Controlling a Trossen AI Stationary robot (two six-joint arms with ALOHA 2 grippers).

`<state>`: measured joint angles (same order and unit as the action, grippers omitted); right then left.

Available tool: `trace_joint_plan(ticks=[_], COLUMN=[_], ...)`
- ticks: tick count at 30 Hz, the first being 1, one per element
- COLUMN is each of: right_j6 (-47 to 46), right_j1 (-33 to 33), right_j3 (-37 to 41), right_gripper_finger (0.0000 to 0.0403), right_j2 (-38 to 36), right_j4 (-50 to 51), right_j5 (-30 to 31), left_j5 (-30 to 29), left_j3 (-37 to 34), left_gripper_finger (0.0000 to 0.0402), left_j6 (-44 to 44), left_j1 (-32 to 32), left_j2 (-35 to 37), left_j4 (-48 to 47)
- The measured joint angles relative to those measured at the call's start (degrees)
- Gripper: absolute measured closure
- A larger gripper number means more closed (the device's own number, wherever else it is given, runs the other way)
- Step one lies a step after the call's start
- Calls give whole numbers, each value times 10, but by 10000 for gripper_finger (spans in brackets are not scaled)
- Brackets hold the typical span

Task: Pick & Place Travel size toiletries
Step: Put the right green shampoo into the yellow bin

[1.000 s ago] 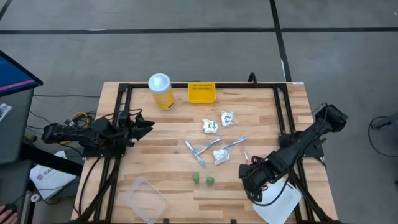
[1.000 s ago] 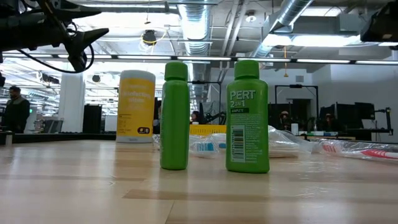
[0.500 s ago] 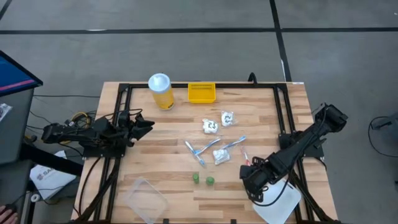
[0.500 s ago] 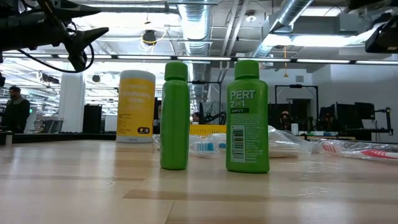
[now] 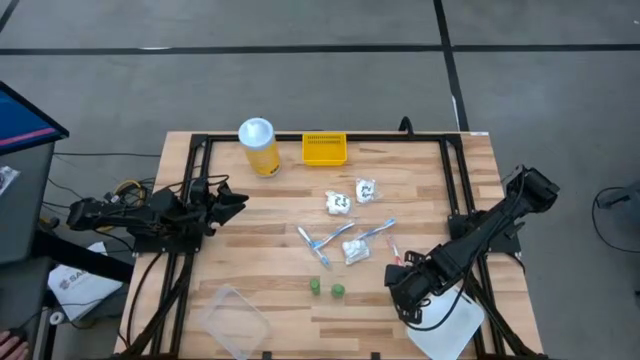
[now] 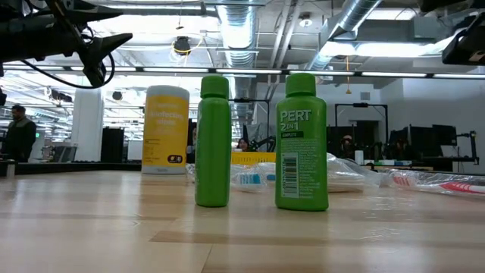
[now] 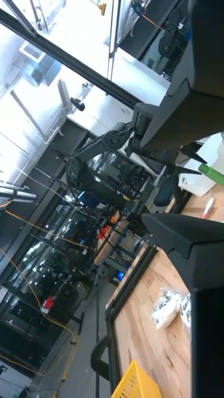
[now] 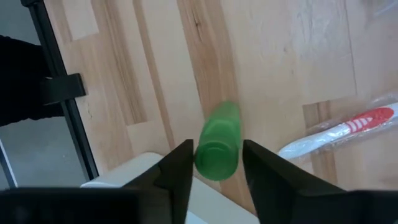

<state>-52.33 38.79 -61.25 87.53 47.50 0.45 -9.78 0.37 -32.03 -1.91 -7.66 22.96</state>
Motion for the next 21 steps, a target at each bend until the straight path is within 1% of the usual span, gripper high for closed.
trace_joint_plan(ticks=[3, 5, 12, 15, 19, 21], right_j6=[7, 12, 19, 43, 91, 124], right_j1=[-1, -3, -3, -11, -61, -102], right_j3=[0, -1, -1, -18, -72, -105], right_gripper_finger=[309, 323, 326, 326, 326, 326], right_j2=[0, 0, 0, -8, -42, -54], right_j4=[0, -2, -1, 22, 76, 111], right_j5=[0, 0, -1, -2, -2, 15], left_j5=[0, 0, 0, 0, 0, 0], left_j3=[0, 0, 0, 0, 0, 0], left_gripper_finger=[230, 230, 230, 230, 230, 230], left_j6=[0, 0, 0, 0, 0, 0], left_j1=[0, 0, 0, 0, 0, 0], left_j2=[0, 0, 0, 0, 0, 0], left_j4=[0, 0, 0, 0, 1, 1])
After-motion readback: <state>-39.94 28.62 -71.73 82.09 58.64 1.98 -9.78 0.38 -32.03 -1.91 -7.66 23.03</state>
